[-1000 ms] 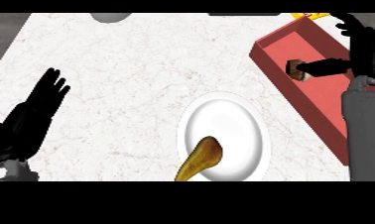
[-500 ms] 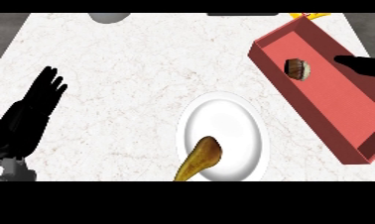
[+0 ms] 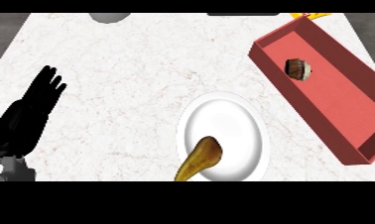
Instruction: Pick the cupcake from the plate and place it in the cardboard box
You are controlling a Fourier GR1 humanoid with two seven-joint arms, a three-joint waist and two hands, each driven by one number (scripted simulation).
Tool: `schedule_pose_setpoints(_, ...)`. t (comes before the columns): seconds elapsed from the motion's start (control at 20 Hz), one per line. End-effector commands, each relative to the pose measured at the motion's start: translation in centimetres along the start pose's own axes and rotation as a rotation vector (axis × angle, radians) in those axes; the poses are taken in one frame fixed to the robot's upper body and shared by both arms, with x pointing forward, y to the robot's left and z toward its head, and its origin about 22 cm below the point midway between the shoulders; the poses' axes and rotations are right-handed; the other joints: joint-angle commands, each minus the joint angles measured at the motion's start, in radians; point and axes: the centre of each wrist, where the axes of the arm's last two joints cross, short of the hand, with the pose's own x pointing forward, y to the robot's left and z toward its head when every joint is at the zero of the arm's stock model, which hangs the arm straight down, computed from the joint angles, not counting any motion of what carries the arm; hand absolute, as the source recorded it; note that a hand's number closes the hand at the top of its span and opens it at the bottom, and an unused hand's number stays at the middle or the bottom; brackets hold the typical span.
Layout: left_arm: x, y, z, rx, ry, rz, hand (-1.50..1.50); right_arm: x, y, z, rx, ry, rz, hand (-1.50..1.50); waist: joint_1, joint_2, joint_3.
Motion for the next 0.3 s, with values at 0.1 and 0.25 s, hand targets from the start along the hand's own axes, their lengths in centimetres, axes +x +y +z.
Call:
schedule_pose_setpoints(0.1, -0.9, 0.7, -0.9, 0.011, 0.001, 0.008, 0.00, -0.1, -3.9, -0.6, 0.021, -0.028, -0.005, -1.50, 0.004, 0.001, 0.000)
schedule_pose_setpoints(0.25, -0.3, 0.8, 1.5, -0.028, 0.006, 0.003, 0.00, -1.6, -4.5, 0.2, 0.020, -0.016, 0.034, -1.50, 0.008, 0.001, 0.000)
